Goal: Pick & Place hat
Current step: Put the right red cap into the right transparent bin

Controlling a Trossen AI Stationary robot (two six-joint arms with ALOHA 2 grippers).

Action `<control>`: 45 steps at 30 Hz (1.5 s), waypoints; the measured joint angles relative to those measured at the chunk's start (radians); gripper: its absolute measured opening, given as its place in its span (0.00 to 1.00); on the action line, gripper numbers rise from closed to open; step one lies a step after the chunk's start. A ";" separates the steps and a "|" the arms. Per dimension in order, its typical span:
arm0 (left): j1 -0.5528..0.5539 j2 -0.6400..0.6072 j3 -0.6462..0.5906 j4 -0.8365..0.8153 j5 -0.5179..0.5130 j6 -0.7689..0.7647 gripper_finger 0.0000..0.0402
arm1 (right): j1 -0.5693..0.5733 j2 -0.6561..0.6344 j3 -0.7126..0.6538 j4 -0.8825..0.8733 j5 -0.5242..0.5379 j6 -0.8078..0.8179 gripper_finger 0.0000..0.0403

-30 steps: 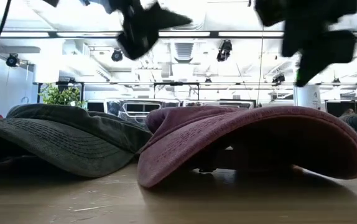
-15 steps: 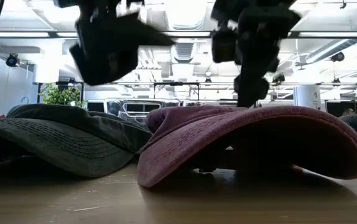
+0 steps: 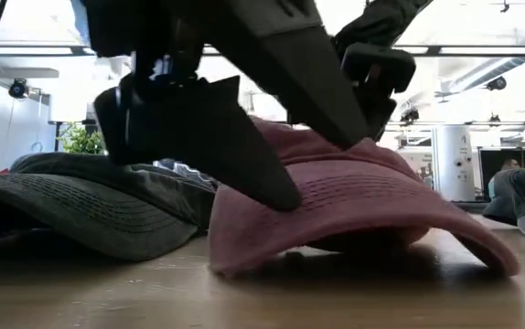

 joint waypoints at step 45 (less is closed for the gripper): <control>0.006 -0.011 -0.131 0.002 -0.142 -0.023 0.51 | 0.000 0.050 0.156 0.048 -0.180 0.010 0.56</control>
